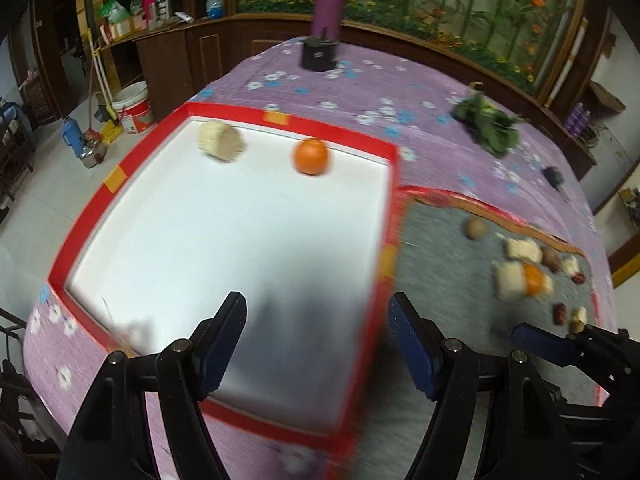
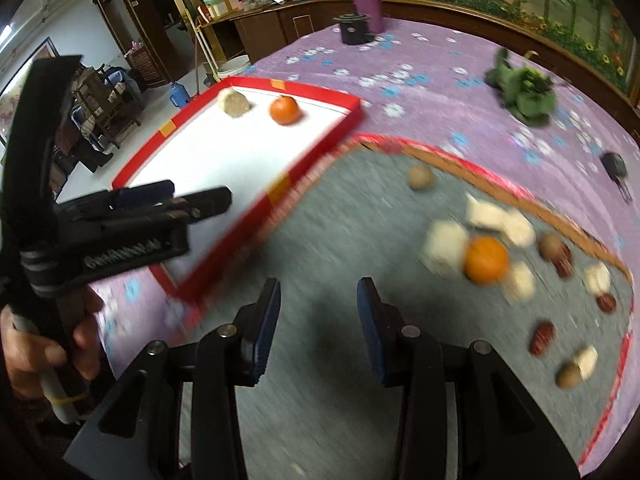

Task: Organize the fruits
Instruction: 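Move both open tools back over the mat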

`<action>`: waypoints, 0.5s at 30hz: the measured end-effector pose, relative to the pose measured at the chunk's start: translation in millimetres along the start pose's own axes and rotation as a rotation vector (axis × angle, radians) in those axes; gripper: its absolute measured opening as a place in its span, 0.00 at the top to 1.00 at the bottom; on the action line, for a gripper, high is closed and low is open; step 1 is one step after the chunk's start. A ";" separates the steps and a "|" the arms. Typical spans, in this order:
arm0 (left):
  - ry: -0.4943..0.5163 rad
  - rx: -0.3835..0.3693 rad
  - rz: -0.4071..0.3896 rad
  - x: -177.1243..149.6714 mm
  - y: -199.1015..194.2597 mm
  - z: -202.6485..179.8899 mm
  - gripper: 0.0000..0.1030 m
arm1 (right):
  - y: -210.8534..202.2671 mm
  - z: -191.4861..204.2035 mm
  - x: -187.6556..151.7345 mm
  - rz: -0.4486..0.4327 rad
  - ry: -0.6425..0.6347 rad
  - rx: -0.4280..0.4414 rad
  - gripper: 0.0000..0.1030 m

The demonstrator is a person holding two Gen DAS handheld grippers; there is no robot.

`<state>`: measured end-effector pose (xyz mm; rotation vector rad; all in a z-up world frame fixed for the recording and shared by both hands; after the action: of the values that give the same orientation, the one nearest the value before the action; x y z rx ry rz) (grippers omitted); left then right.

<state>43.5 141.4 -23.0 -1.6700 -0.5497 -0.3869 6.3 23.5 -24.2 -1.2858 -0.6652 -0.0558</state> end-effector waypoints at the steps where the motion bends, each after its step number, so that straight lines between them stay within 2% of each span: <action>1: 0.012 -0.007 -0.005 -4.4 -4.0 -8.8 0.29 | -4.7 -8.1 -9.0 0.002 0.004 -0.006 0.59; 5: 0.079 -0.030 -0.010 -22.8 -10.6 -45.3 0.25 | -24.1 -47.1 -43.0 0.008 0.063 -0.014 0.59; 9: 0.171 -0.073 0.039 -44.7 0.9 -89.4 0.25 | -42.6 -89.4 -72.1 -0.008 0.137 -0.052 0.60; 15: 0.232 -0.104 0.066 -51.3 18.3 -131.4 0.25 | -64.9 -148.9 -97.1 -0.039 0.228 -0.136 0.60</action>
<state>18.1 2.9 -43.4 -1.7096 -0.3059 -0.5601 -35.1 -161.0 -33.5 -1.3727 -0.4973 -0.2797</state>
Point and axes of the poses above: each gripper's, at about its wrist camera, not at the fingertips, and y roughly the way its jaws point, z to its left, x to its top, the point moved 9 cm from there along y, roughly the way its jaws point, and after that the axes turned 4 degrees about -x, right-handed, at the moved point
